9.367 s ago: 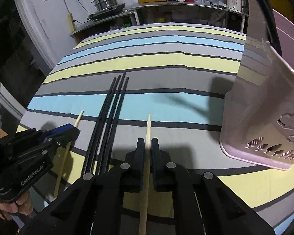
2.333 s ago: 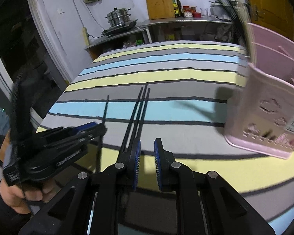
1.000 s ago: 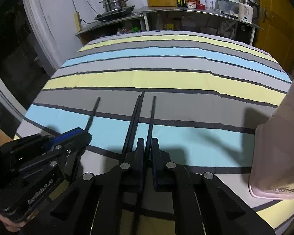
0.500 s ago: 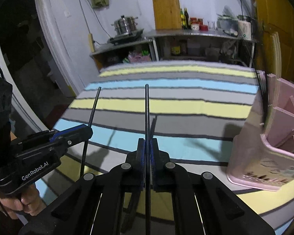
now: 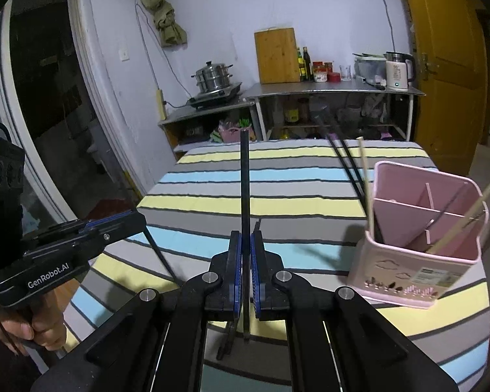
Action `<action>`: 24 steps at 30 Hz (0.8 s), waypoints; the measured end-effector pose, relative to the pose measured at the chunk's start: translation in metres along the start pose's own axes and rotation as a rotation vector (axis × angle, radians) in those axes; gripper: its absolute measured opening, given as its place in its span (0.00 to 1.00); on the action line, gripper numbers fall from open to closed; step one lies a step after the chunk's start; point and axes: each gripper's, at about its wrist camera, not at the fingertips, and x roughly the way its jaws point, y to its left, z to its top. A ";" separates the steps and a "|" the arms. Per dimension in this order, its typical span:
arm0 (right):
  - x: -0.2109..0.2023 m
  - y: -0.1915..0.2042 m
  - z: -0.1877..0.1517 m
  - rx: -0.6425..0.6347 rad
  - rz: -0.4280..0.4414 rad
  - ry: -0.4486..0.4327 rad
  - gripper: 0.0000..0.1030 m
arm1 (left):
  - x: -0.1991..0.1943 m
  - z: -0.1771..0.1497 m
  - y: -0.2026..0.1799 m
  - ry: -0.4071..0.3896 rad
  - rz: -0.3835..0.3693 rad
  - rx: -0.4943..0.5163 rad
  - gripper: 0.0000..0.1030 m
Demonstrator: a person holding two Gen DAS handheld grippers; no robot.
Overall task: Organize utensils
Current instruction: 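Close the left gripper on a black chopstick while the right gripper closes on another black chopstick, then lift both black chopsticks and carry them over the pink holder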
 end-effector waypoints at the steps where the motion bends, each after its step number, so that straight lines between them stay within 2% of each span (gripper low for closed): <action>1: -0.003 -0.001 0.000 0.004 -0.001 -0.005 0.05 | -0.002 0.002 -0.003 -0.004 -0.003 0.005 0.05; 12: -0.042 -0.019 0.000 0.034 -0.025 -0.065 0.05 | -0.010 0.010 -0.036 0.000 -0.061 0.037 0.05; 20: -0.075 -0.042 0.000 0.071 -0.080 -0.110 0.05 | 0.002 0.022 -0.080 0.021 -0.152 0.077 0.05; 24: -0.092 -0.061 0.007 0.103 -0.120 -0.145 0.05 | 0.007 0.039 -0.103 0.010 -0.199 0.097 0.05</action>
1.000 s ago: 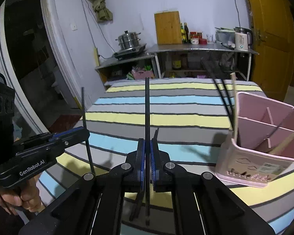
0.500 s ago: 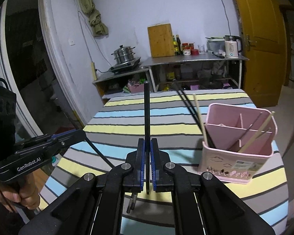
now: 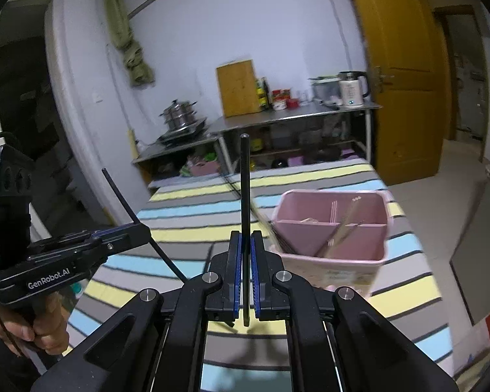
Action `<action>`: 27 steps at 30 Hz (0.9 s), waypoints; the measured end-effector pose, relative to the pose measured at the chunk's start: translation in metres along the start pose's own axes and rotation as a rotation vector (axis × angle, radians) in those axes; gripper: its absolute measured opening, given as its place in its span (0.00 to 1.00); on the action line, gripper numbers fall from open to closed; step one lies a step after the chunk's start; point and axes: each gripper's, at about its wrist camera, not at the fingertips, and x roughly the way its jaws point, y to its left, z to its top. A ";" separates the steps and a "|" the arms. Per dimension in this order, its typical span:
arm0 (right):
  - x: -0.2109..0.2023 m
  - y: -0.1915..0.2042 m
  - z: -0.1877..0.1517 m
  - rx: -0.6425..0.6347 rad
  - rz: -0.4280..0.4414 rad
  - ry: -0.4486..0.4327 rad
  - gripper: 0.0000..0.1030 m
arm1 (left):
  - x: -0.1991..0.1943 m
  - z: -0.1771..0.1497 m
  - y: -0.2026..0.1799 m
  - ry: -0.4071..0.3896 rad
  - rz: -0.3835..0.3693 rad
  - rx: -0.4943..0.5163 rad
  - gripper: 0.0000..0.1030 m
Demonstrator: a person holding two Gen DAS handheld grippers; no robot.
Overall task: Organize utensils
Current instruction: 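Lift both black chopsticks and carry them over the pink holder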
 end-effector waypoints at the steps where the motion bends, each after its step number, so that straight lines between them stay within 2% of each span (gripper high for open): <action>1: -0.003 -0.005 0.004 0.008 -0.010 -0.012 0.05 | 0.002 0.005 -0.003 -0.005 -0.008 0.004 0.05; 8: -0.023 -0.026 0.037 0.033 -0.052 -0.111 0.05 | 0.011 0.052 -0.025 -0.071 -0.043 0.033 0.05; 15: -0.027 -0.034 0.063 0.040 -0.074 -0.185 0.05 | 0.029 0.082 -0.031 -0.110 -0.030 0.046 0.05; 20: -0.012 -0.042 0.064 0.046 -0.091 -0.185 0.05 | 0.057 0.085 -0.029 -0.096 -0.019 0.058 0.05; 27: 0.012 -0.047 0.045 0.035 -0.118 -0.139 0.05 | 0.088 0.063 -0.023 -0.051 -0.016 0.061 0.05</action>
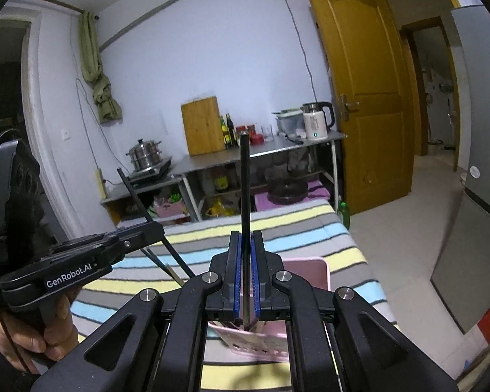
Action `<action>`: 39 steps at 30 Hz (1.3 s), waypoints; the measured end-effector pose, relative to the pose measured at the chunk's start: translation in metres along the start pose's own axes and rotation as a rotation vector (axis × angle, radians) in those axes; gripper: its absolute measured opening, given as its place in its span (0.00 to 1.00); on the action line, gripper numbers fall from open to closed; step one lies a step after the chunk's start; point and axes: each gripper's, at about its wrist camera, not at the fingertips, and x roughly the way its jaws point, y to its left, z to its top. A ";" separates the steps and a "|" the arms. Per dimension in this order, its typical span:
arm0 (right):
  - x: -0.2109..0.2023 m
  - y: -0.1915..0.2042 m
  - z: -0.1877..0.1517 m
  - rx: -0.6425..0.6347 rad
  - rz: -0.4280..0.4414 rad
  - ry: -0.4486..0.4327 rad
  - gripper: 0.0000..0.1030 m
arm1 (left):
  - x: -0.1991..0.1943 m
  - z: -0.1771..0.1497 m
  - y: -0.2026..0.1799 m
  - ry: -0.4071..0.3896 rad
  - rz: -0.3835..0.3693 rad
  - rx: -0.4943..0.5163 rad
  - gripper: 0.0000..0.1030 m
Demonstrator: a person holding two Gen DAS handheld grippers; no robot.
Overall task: Organize utensils
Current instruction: 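Lift both black chopsticks and carry them over the pink holder, then lower the black chopsticks into the pink holder and open both grippers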
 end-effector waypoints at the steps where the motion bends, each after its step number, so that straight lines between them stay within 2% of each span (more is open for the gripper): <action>1: 0.002 0.000 -0.003 -0.003 -0.002 0.004 0.05 | 0.002 -0.002 0.001 0.002 0.001 0.002 0.05; 9: 0.014 0.005 -0.021 -0.029 -0.012 0.046 0.05 | 0.018 -0.020 0.002 0.039 0.007 0.030 0.05; 20: 0.030 0.002 -0.046 -0.036 -0.014 0.138 0.05 | 0.037 -0.044 0.009 0.123 0.009 0.019 0.05; 24: 0.026 0.001 -0.047 -0.029 -0.016 0.149 0.06 | 0.030 -0.045 0.011 0.113 -0.001 0.012 0.07; 28: 0.014 0.001 -0.045 -0.033 -0.022 0.129 0.12 | 0.016 -0.047 0.012 0.091 0.001 0.011 0.15; 39: -0.009 0.006 -0.046 -0.031 -0.020 0.115 0.12 | -0.035 -0.063 0.021 0.035 0.023 -0.024 0.16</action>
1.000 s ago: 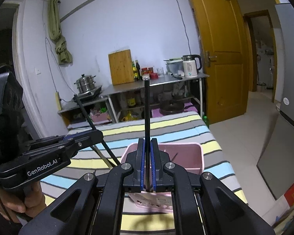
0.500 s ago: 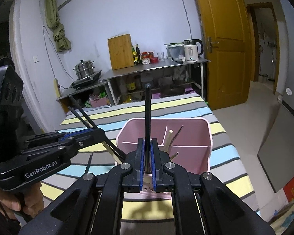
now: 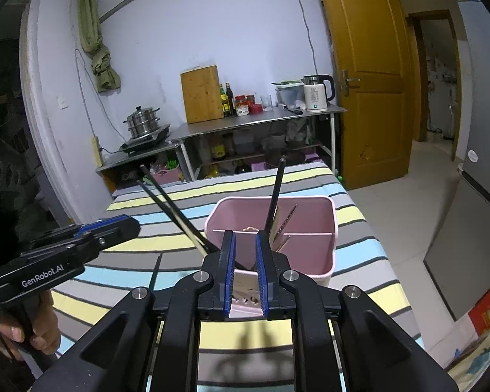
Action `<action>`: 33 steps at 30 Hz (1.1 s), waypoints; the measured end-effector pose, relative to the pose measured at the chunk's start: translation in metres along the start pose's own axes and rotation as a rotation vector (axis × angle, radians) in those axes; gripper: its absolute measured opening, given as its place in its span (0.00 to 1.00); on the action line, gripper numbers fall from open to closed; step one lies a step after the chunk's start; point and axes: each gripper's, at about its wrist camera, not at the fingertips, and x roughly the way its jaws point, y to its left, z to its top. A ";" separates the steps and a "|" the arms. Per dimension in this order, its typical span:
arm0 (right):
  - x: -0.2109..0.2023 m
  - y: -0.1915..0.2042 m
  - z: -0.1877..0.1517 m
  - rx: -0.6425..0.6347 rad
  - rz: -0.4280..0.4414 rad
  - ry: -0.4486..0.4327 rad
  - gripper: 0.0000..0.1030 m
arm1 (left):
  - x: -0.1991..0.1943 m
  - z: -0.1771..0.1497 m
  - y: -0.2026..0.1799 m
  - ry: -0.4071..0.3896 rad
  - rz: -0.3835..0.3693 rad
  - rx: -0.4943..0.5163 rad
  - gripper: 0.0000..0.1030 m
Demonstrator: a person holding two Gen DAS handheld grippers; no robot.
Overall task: Organize utensils
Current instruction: 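Lower the black chopsticks into the pink holder and open both grippers, then move both open grippers back toward the last black chopsticks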
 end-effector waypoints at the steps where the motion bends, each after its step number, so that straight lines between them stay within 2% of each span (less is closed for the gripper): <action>1: -0.003 0.001 -0.001 0.001 0.004 -0.002 0.12 | -0.004 -0.002 0.001 -0.003 0.002 -0.004 0.16; 18: -0.024 0.030 -0.021 -0.038 0.071 -0.007 0.13 | -0.054 -0.046 0.026 -0.015 0.060 -0.056 0.16; 33: -0.008 0.057 -0.046 -0.070 0.130 0.060 0.13 | -0.052 -0.085 0.070 0.049 0.129 -0.136 0.16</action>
